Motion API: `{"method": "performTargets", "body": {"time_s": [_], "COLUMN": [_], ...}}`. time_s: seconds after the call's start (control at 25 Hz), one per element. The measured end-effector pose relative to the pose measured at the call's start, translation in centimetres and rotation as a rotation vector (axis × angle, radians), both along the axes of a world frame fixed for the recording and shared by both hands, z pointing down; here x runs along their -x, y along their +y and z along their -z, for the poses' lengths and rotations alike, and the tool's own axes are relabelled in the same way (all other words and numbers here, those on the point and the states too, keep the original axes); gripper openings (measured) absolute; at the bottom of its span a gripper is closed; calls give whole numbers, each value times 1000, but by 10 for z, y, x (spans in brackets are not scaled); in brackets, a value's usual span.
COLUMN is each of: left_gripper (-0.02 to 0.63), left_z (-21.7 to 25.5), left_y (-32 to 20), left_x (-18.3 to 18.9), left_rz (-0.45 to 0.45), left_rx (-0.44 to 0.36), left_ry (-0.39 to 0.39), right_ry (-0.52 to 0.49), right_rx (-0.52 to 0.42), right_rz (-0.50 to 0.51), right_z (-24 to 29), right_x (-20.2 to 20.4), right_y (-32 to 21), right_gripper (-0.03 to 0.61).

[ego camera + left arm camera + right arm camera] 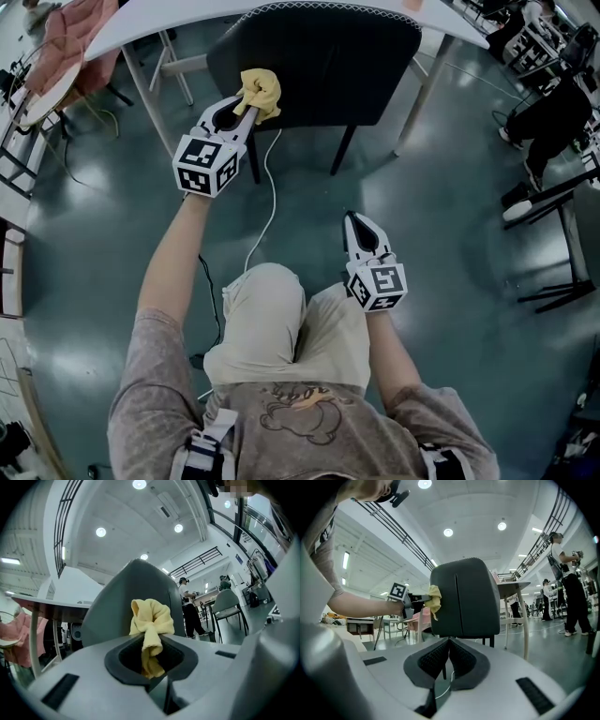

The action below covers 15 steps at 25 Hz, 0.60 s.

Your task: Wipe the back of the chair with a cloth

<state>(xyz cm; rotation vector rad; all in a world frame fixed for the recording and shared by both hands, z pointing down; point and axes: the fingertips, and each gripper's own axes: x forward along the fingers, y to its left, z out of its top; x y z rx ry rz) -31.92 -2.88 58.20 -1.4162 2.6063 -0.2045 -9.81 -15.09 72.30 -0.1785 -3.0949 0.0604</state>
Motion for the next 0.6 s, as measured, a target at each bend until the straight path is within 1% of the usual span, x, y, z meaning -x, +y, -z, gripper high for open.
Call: {"method": "performTargets", "body": {"time_s": [0.24, 0.36, 0.6], "left_gripper": [58, 58, 58], "left_z": [-1, -1, -6], "left_y": [-36, -60, -109], "left_x": [-7, -10, -16], "left_rz": [-67, -110, -170], "left_rx": [8, -3, 18], "left_ry": [19, 40, 38], "right_ry": [-2, -3, -9], "right_rx": [6, 12, 17], "right_rz": [-10, -22, -40], "right_z": [2, 0, 0], "right_x": [1, 0, -1], "right_y": [-5, -9, -17], "right_gripper": [26, 26, 26]}}
